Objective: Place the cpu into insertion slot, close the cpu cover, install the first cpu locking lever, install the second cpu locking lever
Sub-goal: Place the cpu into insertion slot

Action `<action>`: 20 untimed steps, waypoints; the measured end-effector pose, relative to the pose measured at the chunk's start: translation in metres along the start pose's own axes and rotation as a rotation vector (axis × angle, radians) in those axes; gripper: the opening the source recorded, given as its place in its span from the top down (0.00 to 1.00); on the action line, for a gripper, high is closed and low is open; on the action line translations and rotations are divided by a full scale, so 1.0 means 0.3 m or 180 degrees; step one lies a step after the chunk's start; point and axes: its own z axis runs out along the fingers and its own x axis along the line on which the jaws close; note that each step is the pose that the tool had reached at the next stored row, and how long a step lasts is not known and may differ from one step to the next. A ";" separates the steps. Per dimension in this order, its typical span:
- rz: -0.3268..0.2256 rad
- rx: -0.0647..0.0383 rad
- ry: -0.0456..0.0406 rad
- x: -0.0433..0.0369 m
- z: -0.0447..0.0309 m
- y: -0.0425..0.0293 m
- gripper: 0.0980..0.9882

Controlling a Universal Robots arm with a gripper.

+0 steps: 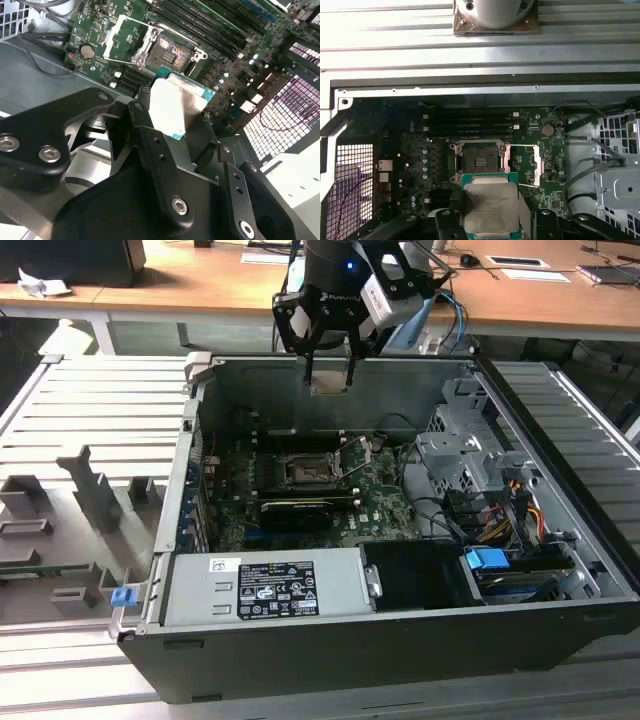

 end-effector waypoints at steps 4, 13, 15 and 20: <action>0.0206 -0.0004 -0.0018 0.000 0.000 0.000 0.52; 0.0508 -0.0009 -0.0046 0.000 0.007 -0.001 0.52; 0.0508 -0.0009 -0.0045 0.000 0.009 -0.001 0.52; 0.0542 -0.0010 -0.0049 0.000 0.010 -0.001 0.52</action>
